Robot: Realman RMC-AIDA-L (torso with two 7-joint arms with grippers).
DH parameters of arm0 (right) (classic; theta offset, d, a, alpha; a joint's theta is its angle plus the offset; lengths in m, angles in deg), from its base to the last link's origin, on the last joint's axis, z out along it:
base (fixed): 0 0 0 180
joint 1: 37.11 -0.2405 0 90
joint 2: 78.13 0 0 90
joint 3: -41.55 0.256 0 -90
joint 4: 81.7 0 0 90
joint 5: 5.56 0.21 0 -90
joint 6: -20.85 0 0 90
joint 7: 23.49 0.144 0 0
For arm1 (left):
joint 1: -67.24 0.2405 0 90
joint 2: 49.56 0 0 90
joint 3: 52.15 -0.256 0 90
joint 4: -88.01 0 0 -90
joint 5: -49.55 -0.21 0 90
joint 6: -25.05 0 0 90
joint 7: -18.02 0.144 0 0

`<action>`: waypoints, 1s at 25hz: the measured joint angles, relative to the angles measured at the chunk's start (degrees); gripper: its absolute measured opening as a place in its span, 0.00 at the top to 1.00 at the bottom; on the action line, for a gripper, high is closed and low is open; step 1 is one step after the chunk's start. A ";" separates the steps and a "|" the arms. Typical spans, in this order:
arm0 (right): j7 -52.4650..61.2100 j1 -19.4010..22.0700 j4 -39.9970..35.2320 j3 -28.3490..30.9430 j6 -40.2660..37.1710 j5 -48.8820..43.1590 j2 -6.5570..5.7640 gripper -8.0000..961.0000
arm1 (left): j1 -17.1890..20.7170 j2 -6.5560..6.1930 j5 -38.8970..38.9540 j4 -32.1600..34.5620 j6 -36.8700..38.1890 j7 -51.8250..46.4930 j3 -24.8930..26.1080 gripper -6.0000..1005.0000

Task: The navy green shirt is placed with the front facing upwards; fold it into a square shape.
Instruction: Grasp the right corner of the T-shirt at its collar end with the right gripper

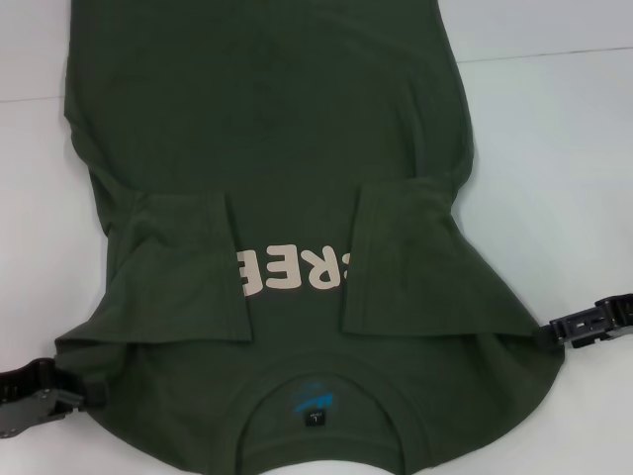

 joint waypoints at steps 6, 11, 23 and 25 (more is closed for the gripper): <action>-0.28 -0.15 0.01 0.00 0.31 -0.08 0.43 0.02 | 0.04 0.03 -0.01 0.07 0.05 0.07 0.00 0.98; -0.29 -0.27 0.10 -0.45 0.74 -0.12 0.60 0.02 | 0.12 -0.02 -0.01 0.11 0.04 0.08 0.00 0.98; -0.29 -1.00 1.65 -1.22 1.70 -0.17 0.58 0.02 | 0.24 -0.14 -0.01 0.36 -0.18 -0.06 0.05 0.98; -0.29 -1.22 2.00 -1.22 1.78 -0.19 0.59 0.02 | 0.23 -0.14 -0.01 0.36 -0.22 -0.08 0.07 0.98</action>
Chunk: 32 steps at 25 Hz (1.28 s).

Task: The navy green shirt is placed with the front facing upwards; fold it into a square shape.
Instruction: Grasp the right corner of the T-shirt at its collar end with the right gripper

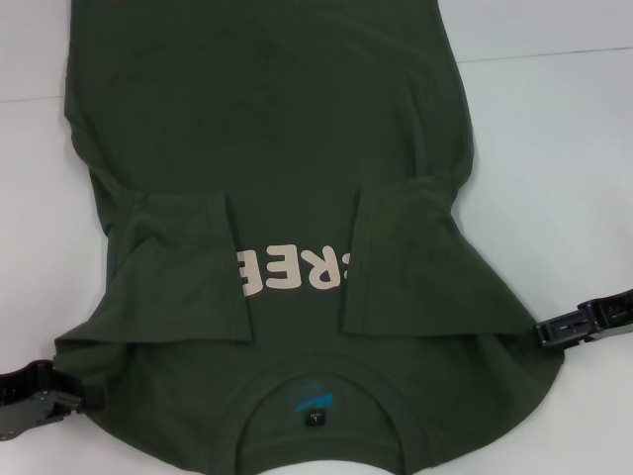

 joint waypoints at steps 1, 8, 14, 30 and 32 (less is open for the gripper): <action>0.00 -0.10 0.14 0.00 0.01 -0.01 0.01 0.02 | -0.01 0.00 0.00 0.00 -0.02 -0.01 0.00 0.98; 0.00 -0.94 0.85 -0.21 0.05 -0.04 0.15 0.02 | -0.01 0.00 0.00 -0.04 -0.07 -0.03 0.03 0.98; 0.06 -1.43 1.45 -1.39 0.40 0.02 0.18 0.02 | -0.01 0.00 0.09 -0.09 0.14 0.09 0.74 0.98; 0.32 -2.32 2.06 -2.99 1.16 0.29 0.58 0.03 | -0.02 0.00 0.10 -0.19 0.29 0.17 0.72 0.98; 0.28 -2.43 2.35 -2.98 1.21 0.36 0.61 0.03 | -0.02 0.00 0.10 -0.14 0.29 0.21 0.72 0.98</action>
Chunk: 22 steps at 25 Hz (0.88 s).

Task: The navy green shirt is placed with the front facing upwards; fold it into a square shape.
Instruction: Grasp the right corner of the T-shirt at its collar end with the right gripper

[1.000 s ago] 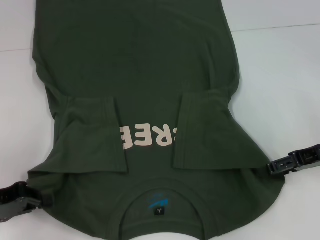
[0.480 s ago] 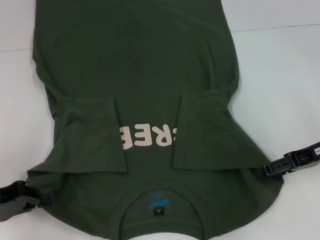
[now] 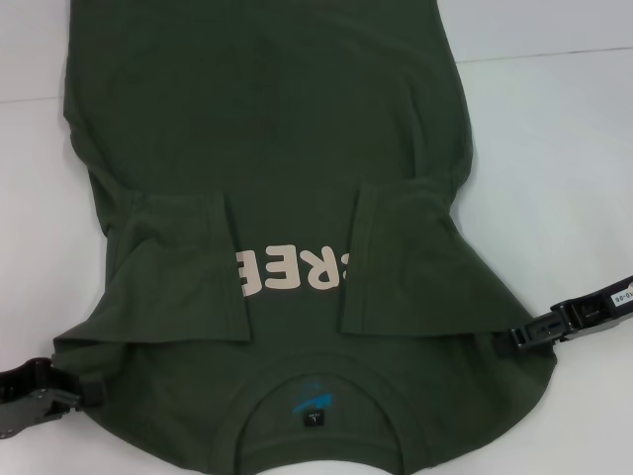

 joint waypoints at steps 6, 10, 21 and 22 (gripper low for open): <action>0.07 -0.15 0.25 -0.02 0.14 0.04 0.10 0.04 | 0.00 0.00 0.00 0.16 -0.11 0.22 0.00 0.98; 0.18 -0.22 0.29 -0.02 0.22 0.08 0.23 0.05 | 0.00 0.00 0.00 0.19 -0.06 0.28 0.00 0.98; 2.91 -0.30 -0.04 -1.00 1.29 -0.70 0.20 0.07 | 0.00 0.09 0.00 0.24 0.00 0.38 0.00 0.98; 3.07 -0.32 -0.16 -1.13 1.40 -0.84 0.20 0.07 | -0.03 0.09 0.00 0.24 0.00 0.38 0.00 0.98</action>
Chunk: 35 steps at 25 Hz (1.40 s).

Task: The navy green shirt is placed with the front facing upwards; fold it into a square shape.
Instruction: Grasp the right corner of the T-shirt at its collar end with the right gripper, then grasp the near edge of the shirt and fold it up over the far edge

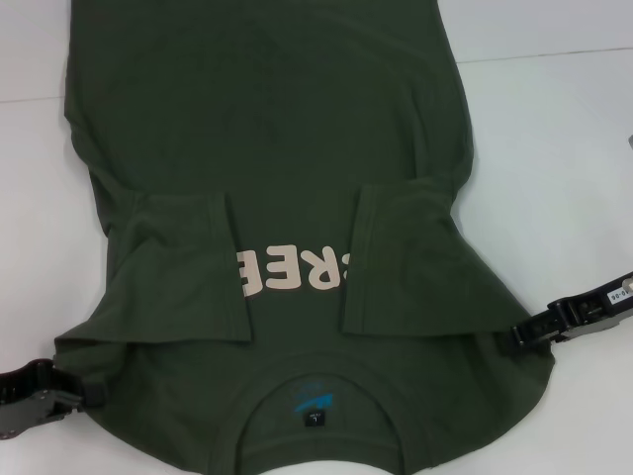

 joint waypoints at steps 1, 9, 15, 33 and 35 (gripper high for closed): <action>0.17 0.00 -0.01 -0.10 0.18 -0.07 -0.01 0.08 | -0.01 0.00 0.00 0.00 0.00 0.01 0.00 0.98; 0.40 0.18 0.28 -0.17 0.45 -0.53 -0.17 0.48 | 0.01 -0.04 0.00 0.06 0.08 0.08 0.00 0.98; 0.44 0.17 -0.07 0.13 -0.01 -0.35 -0.33 0.77 | 0.01 -0.09 0.00 0.08 0.09 0.08 0.00 0.98; 0.44 -0.10 -1.40 0.16 -1.81 0.08 -0.96 0.98 | -0.32 -0.73 0.07 0.17 2.18 0.90 -0.02 0.98; 0.43 -0.14 -1.92 -0.04 -2.96 -0.10 -1.01 0.98 | -0.32 -1.41 0.08 0.46 3.99 1.86 -0.06 0.98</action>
